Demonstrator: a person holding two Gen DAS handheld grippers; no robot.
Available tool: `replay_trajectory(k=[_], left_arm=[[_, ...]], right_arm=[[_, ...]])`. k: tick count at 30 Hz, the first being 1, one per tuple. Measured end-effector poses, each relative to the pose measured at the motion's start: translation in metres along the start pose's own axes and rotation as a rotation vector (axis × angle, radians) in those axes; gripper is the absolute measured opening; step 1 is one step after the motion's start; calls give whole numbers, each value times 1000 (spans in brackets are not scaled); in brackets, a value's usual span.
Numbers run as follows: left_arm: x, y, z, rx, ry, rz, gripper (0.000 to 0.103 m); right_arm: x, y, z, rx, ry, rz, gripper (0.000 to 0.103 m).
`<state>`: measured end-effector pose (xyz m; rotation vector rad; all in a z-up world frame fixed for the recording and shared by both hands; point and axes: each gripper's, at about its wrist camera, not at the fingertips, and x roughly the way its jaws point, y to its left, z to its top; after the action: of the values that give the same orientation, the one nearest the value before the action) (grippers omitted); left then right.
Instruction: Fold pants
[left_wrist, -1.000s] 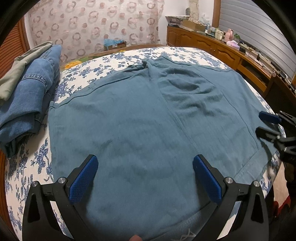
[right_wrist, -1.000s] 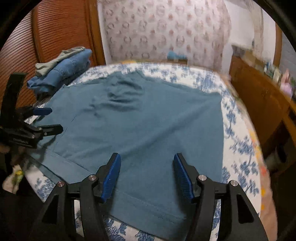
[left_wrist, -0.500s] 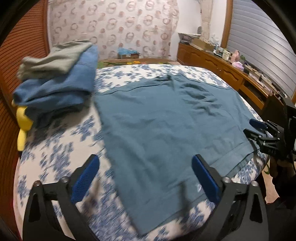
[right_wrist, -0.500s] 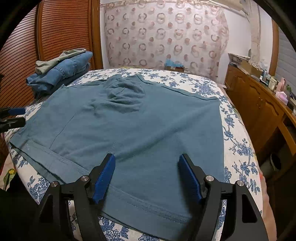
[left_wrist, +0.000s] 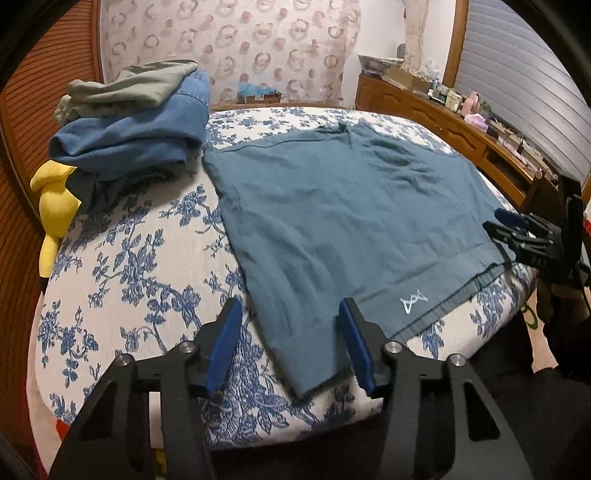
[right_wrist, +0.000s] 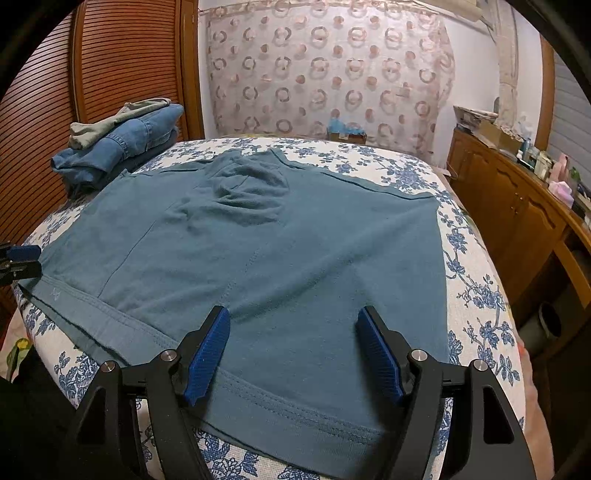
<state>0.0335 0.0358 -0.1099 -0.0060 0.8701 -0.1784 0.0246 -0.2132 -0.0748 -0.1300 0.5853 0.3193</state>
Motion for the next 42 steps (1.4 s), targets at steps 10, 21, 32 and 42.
replay_trajectory(k=[10,21,32,42], left_arm=[[-5,0,-13,11,25,-3,41],[-13,-15,7,49,-42,-41,10],[-18,-54,68,179,-129,-93,9],[-1,-117,110,291,-137,-177,9]], right_arm=[[1,-1,-1,0,-8,2,74],[2,-1,-3,-1,-10,5,74],[-10,-20,-7,80,9,31,74],[-25,-36,-13,128,-16,18,74]])
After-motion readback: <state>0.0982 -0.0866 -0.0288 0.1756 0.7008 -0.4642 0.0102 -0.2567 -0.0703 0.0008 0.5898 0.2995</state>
